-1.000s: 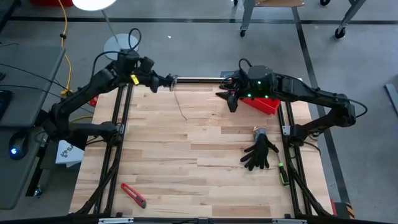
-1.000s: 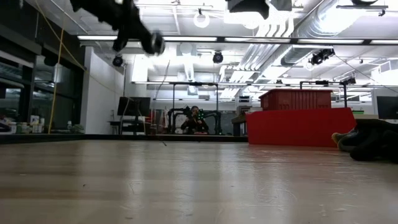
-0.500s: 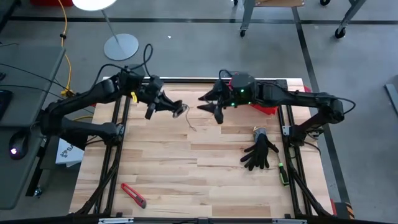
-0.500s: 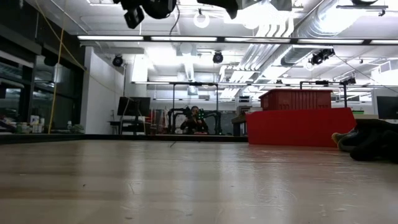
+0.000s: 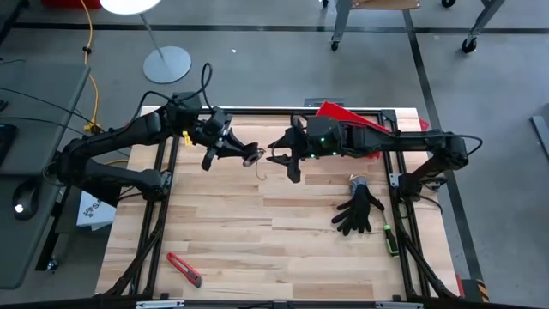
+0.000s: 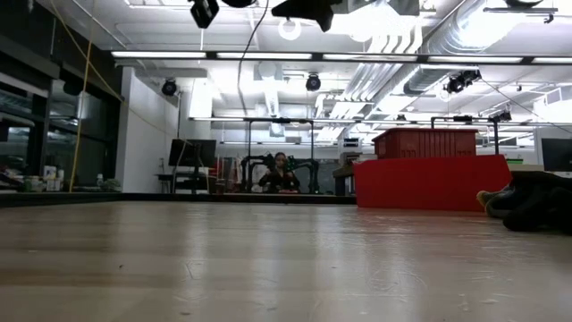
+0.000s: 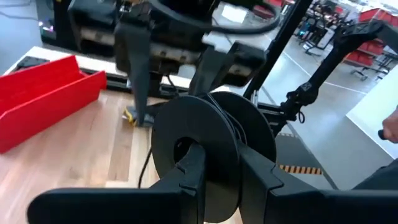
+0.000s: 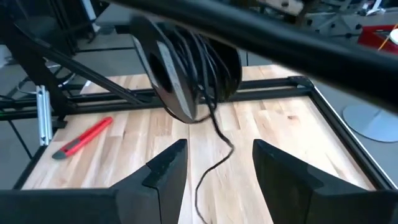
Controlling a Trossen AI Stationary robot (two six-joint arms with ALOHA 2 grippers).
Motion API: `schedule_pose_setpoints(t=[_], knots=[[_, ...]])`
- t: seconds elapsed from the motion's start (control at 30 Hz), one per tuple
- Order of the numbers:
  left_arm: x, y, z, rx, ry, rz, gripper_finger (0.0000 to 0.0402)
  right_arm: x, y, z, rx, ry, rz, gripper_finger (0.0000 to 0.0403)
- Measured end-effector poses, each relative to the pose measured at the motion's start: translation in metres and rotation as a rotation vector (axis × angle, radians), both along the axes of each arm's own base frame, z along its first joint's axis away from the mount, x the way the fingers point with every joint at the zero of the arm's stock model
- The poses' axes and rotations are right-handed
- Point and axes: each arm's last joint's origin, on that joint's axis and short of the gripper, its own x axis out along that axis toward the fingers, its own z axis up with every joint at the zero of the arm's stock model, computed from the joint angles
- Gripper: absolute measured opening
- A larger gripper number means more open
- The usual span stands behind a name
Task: Coil cords
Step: Uncoil the black wire from the spool
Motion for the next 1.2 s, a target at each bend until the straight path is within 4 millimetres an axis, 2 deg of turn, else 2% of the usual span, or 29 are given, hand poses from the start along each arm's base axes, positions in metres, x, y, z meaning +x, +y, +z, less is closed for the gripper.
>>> schedule_pose_setpoints(t=[0.27,0.67,0.83,1.07,1.2], knots=[[0.0,0.0,0.0,-0.001,-0.004,0.001,0.0051,0.003,0.001,0.005,0.002,-0.061,0.002,0.0165],[0.007,0.003,-0.002,-0.005,-0.01,0.005,0.0051,0.003,0.001,0.006,0.002,-0.072,0.003,0.0071],[0.006,0.002,-0.002,-0.011,-0.001,-0.001,0.0051,-0.001,0.002,0.01,0.008,-0.076,0.023,0.0009],[0.004,0.001,-0.008,-0.041,0.065,-0.004,0.0051,-0.011,0.003,0.013,0.009,-0.034,0.028,0.0003],[0.003,0.002,-0.011,-0.061,0.101,0.05,0.0063,-0.014,0.003,0.017,0.008,-0.043,0.027,0.0002]])
